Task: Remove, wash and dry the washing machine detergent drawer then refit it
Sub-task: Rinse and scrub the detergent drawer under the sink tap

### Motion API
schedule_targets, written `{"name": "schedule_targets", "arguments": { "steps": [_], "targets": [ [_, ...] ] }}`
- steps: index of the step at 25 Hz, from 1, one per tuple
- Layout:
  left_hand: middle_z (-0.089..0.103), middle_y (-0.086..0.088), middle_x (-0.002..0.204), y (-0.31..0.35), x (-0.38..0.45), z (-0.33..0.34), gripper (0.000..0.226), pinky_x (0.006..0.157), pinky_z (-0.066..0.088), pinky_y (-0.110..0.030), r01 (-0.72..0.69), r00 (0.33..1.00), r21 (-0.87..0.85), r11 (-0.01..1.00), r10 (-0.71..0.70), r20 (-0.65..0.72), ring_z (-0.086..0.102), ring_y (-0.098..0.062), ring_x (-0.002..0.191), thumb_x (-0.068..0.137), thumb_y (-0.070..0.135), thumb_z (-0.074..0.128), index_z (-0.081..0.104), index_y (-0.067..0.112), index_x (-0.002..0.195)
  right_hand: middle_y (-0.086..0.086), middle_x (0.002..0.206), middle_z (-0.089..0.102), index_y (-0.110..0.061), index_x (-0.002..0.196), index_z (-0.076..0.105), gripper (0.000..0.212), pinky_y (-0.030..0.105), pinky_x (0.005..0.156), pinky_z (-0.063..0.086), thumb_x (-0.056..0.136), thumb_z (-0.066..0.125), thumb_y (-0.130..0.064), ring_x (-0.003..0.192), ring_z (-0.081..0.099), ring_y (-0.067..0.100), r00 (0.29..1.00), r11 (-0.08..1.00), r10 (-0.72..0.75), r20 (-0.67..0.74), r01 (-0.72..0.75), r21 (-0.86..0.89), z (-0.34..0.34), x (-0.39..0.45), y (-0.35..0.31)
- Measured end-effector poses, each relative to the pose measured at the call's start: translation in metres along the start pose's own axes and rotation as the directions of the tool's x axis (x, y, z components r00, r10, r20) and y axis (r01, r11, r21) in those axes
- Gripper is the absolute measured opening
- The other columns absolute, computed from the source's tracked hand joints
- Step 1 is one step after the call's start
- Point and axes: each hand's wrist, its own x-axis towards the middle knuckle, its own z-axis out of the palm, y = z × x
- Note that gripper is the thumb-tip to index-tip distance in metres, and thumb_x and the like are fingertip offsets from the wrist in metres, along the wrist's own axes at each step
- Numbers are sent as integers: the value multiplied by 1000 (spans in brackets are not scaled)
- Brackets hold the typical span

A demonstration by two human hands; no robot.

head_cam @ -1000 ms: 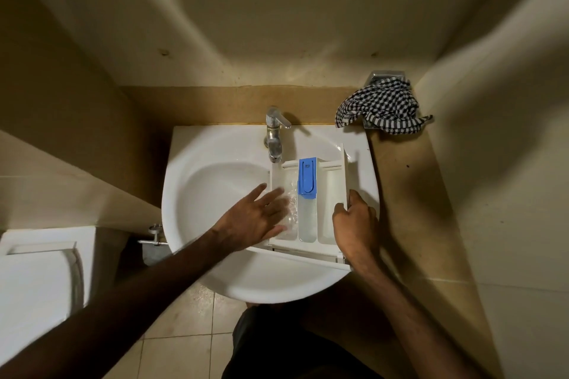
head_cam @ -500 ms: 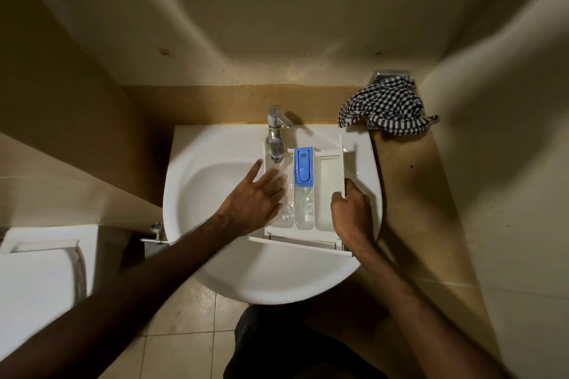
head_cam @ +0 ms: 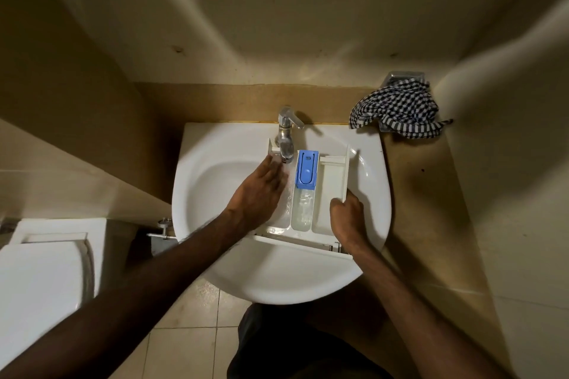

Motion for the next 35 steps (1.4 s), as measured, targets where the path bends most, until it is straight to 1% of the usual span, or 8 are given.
{"name": "schedule_targets", "arguments": {
  "steps": [5,7,14,22,25,29,32,35],
  "targets": [
    [65,-12,140,-32,-14,11,61,129,8,-55,-312,949,-53,948,309,-66,52,-31,138,112,45,20,70,13,126,4,96,70,-14,112,70,40,35,74,52,82,43,-11,85,62,31,998,1000,-17,53,17,-14,-1,4,-2],
    [71,-6,122,-45,-10,8,67,126,17,-50,-376,925,-74,924,369,-92,59,-27,126,112,43,13,75,19,109,3,96,70,-16,114,70,39,33,72,50,86,44,-5,86,64,32,998,999,-22,59,24,-37,-3,5,-2],
    [53,-15,153,-32,10,-6,55,128,8,-59,-97,992,-52,994,92,-82,29,-35,154,105,38,34,56,6,145,8,108,72,-19,120,66,42,41,76,58,87,43,-7,91,66,35,999,995,-44,-7,43,-93,-22,13,-4],
    [80,2,98,0,-30,-6,70,129,5,-51,-191,979,-327,925,155,-132,62,-21,126,111,42,11,78,24,107,11,116,72,-16,121,66,40,45,85,57,89,44,-8,99,64,37,997,992,-69,-39,64,-106,-16,14,-2],
    [78,-10,90,18,-38,-22,64,129,7,-52,-52,998,-541,840,29,-51,72,-26,105,110,44,14,69,16,124,11,119,72,-18,125,65,41,44,87,56,90,44,-9,101,64,38,996,990,-76,-48,70,-123,-12,9,-3],
    [71,-11,126,64,-38,-46,62,128,1,-52,282,957,-646,709,-160,243,64,-27,121,109,47,14,49,11,145,13,118,71,-16,124,66,39,38,85,51,92,45,-10,105,63,40,996,991,-15,82,26,-132,-19,19,-4],
    [69,-10,129,91,-23,-62,47,122,17,-61,579,814,-690,435,-366,451,63,-30,123,109,39,31,45,11,144,11,101,66,-15,111,68,28,36,80,42,94,46,-22,98,62,37,983,989,101,151,-83,-123,-24,26,-5],
    [70,-12,128,89,-7,-60,46,118,27,-58,669,712,-725,164,-419,563,64,-35,121,108,29,35,36,17,153,14,104,66,-13,111,68,30,38,87,45,96,45,-27,101,61,36,987,985,144,76,-136,-107,-13,18,-4]
  ]
}}
